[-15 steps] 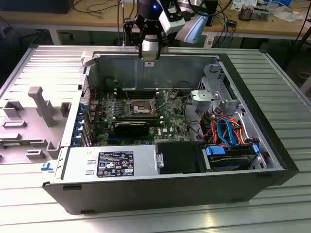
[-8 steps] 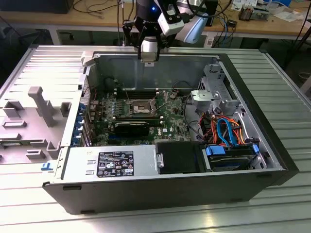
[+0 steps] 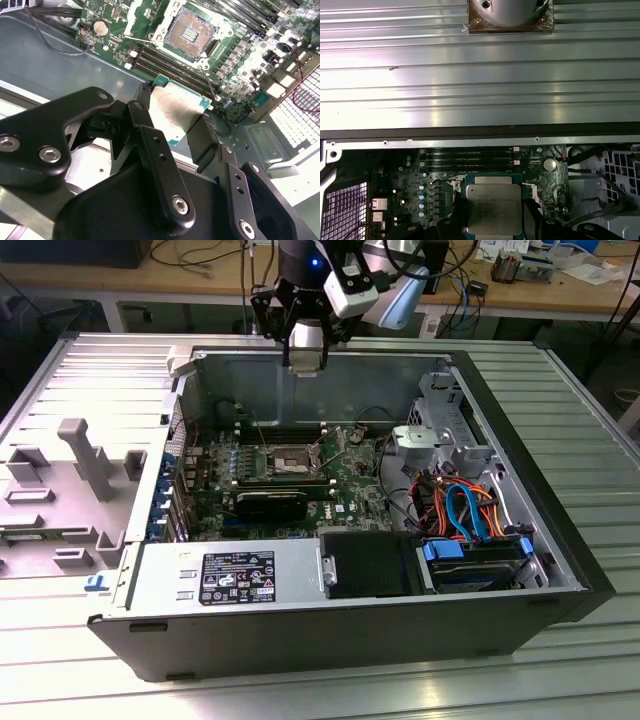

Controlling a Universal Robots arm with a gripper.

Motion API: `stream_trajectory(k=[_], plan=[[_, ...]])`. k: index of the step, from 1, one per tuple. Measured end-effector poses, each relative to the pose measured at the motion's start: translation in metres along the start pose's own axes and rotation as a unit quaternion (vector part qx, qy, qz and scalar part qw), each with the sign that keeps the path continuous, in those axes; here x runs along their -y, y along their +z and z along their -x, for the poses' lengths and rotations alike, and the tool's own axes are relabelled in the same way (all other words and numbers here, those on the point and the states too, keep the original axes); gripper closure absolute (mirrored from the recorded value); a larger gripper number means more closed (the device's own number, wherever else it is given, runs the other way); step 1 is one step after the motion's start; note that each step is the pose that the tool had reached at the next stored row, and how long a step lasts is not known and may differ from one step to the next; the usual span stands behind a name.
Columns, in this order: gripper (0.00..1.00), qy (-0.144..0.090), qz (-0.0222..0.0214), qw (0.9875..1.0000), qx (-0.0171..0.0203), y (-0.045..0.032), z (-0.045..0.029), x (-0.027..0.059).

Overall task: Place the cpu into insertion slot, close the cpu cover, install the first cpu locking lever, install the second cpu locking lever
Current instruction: 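Place the cpu into insertion slot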

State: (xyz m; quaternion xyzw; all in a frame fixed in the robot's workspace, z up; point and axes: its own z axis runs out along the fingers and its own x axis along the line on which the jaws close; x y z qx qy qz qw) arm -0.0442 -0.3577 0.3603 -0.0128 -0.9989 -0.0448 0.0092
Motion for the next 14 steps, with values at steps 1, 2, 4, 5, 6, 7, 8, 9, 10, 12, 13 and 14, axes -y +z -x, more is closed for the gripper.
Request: stream_trajectory(k=[1, 2, 4, 5, 6, 7, 8, 9, 10, 12, 13, 14], plan=[[0.46, 0.000, 0.0000, 1.0000, 0.0000, 0.0002, 0.0000, 0.0002], [0.46, 0.000, 0.0001, 1.0000, 0.0001, 0.0005, 0.0000, 0.0004], [0.46, 0.000, 0.0002, 1.0000, 0.0001, 0.0008, 0.0001, 0.0008], [0.46, 0.000, 0.0001, 1.0000, 0.0001, 0.0009, 0.0001, 0.0008], [0.46, 0.000, 0.0000, 1.0000, 0.0000, 0.0011, 0.0001, 0.0008], [0.46, 0.000, 0.0001, 1.0000, 0.0000, 0.0013, 0.0001, 0.0008], [0.46, 0.000, 0.0000, 1.0000, 0.0001, 0.0014, 0.0001, 0.0008], [0.46, 0.000, 0.0001, 1.0000, 0.0001, 0.0018, 0.0001, 0.0009], [0.46, 0.000, 0.0001, 1.0000, 0.0001, 0.0019, 0.0001, 0.0009], [0.46, 0.000, 0.0001, 1.0000, 0.0001, 0.0024, 0.0001, 0.0009], [0.46, 0.000, 0.0001, 1.0000, 0.0001, 0.0026, 0.0000, 0.0009], [0.46, 0.000, 0.0001, 1.0000, 0.0001, 0.0030, -0.0001, 0.0011]])
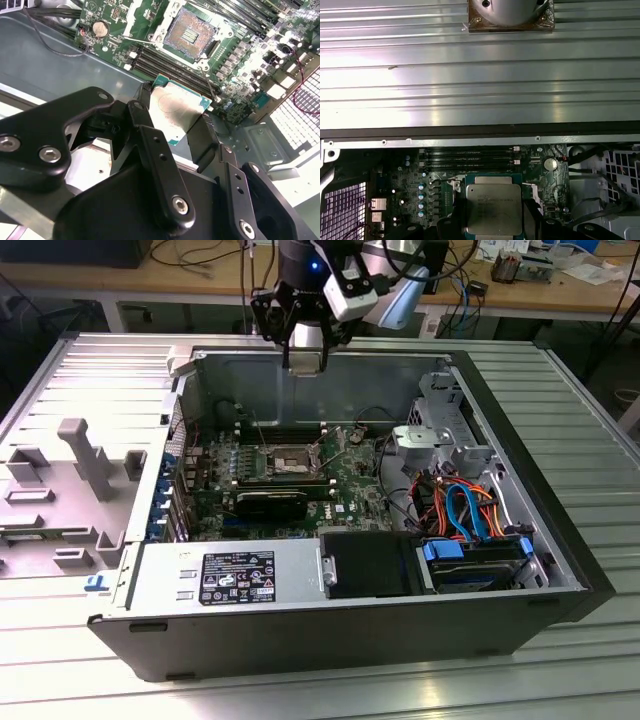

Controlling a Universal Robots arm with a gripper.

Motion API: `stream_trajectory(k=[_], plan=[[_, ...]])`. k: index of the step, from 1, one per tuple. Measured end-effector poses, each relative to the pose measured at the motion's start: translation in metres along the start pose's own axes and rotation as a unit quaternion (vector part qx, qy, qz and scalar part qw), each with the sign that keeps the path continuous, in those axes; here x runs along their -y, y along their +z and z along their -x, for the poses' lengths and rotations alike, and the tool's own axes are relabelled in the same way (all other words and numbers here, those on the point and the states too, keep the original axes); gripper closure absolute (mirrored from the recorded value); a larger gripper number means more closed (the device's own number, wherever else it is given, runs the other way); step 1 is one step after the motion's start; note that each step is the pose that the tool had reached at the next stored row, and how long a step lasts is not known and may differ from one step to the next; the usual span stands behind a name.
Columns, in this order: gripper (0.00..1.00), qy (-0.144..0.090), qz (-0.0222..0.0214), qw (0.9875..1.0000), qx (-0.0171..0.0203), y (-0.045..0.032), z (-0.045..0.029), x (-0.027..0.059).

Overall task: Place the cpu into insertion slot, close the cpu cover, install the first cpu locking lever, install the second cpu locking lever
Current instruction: 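Place the cpu into insertion slot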

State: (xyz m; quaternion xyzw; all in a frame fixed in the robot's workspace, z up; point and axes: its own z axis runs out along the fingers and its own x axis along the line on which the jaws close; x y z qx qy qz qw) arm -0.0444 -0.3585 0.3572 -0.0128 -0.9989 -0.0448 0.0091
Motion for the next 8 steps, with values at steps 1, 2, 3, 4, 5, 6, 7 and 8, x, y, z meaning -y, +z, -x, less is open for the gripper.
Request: stream_trajectory(k=[1, 2, 3, 4, 5, 6, 7, 8], plan=[[0.46, 0.000, 0.0000, 1.0000, 0.0000, 0.0003, -0.0001, 0.0003], [0.46, 0.000, 0.0000, 1.0000, 0.0000, 0.0005, -0.0001, 0.0004], [0.46, 0.000, 0.0000, 1.0000, 0.0000, 0.0008, -0.0001, 0.0005], [0.46, 0.000, 0.0000, 1.0000, 0.0000, 0.0012, 0.0000, 0.0006], [0.46, 0.000, 0.0000, 1.0000, 0.0000, 0.0015, 0.0000, 0.0006], [0.46, 0.000, 0.0000, 1.0000, 0.0000, 0.0018, 0.0000, 0.0007], [0.46, 0.000, 0.0000, 1.0000, 0.0000, 0.0023, 0.0000, 0.0007], [0.46, 0.000, 0.0000, 1.0000, 0.0000, 0.0027, -0.0001, 0.0009]])
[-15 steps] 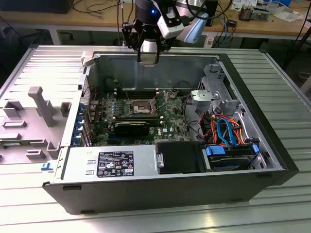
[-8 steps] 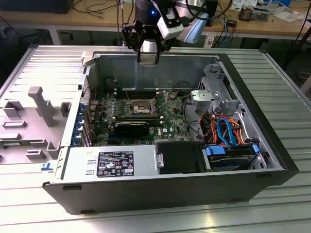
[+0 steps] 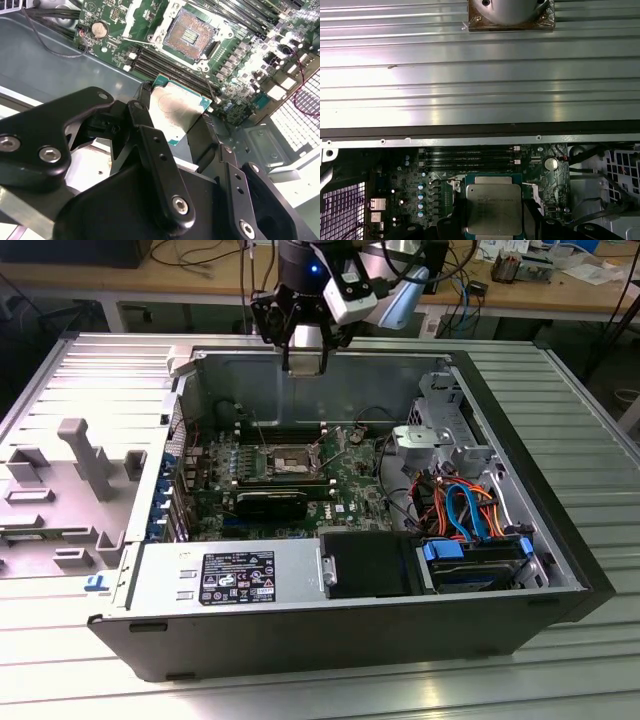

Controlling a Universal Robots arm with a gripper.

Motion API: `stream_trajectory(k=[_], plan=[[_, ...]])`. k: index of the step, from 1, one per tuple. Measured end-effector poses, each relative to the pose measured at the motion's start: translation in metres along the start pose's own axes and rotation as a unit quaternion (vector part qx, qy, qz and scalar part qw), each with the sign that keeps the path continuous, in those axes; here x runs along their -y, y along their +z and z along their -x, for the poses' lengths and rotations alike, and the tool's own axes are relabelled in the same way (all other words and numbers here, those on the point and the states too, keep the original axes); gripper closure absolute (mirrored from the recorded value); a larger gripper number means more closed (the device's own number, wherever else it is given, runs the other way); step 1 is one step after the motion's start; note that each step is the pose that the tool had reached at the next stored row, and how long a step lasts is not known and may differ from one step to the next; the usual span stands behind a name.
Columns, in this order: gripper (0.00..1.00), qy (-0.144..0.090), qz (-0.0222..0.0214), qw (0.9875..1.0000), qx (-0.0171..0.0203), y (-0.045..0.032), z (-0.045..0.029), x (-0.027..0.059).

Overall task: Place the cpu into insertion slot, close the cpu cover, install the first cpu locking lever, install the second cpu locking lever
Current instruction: 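Place the cpu into insertion slot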

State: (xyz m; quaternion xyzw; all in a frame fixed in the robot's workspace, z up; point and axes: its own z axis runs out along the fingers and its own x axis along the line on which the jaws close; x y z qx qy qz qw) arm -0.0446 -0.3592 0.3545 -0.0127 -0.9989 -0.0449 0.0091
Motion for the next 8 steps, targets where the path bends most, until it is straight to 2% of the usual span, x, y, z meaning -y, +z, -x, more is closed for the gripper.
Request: stream_trajectory(k=[8], plan=[[0.46, 0.000, -0.0005, 1.0000, 0.0000, 0.0036, -0.0005, 0.0031]])
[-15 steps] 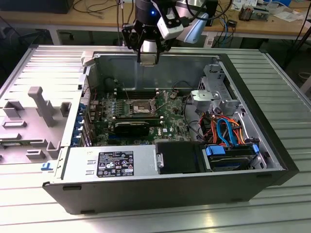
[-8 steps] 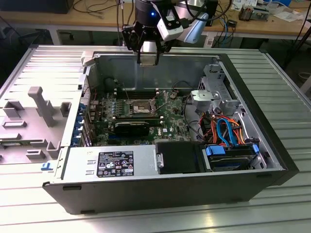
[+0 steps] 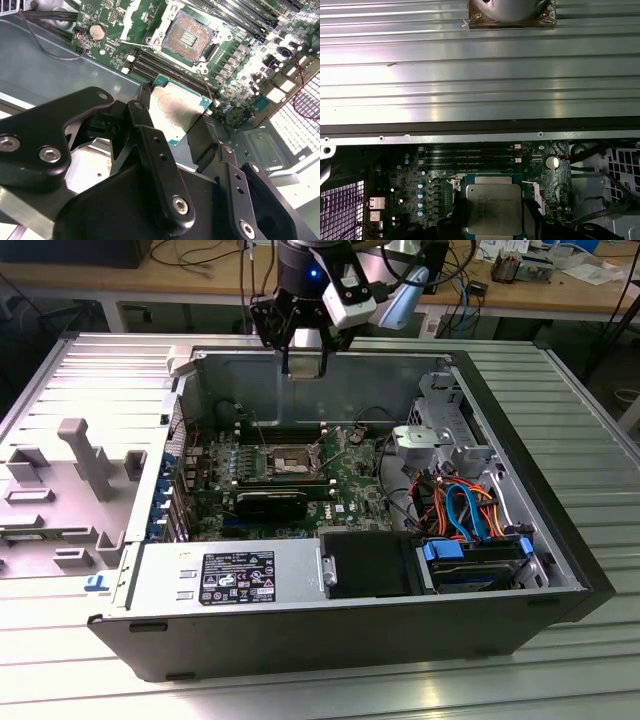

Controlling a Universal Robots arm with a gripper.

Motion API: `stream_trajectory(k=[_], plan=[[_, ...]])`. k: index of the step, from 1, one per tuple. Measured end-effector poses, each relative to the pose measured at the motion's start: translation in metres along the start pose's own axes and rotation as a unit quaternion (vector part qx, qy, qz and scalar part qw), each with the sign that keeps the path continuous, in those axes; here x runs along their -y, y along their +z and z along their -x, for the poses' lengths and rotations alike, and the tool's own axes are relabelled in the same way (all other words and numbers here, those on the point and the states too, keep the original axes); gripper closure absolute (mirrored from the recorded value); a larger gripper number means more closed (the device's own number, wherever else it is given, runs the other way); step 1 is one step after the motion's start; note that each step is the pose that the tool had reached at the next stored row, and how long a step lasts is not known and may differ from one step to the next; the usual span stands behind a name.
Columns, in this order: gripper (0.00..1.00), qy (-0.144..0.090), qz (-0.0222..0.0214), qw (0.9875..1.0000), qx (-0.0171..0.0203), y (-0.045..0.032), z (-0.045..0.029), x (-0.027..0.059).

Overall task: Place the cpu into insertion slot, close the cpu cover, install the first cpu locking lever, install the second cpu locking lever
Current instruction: 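Place the cpu into insertion slot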

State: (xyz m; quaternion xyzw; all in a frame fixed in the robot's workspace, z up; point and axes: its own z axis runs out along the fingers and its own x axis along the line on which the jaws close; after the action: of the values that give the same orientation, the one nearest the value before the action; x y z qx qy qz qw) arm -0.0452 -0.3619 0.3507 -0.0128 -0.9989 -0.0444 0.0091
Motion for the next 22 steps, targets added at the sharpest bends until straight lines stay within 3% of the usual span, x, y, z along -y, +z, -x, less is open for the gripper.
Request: stream_trajectory(k=[22], plan=[[0.46, 0.000, -0.0010, 1.0000, 0.0000, 0.0109, -0.0004, 0.0047]])
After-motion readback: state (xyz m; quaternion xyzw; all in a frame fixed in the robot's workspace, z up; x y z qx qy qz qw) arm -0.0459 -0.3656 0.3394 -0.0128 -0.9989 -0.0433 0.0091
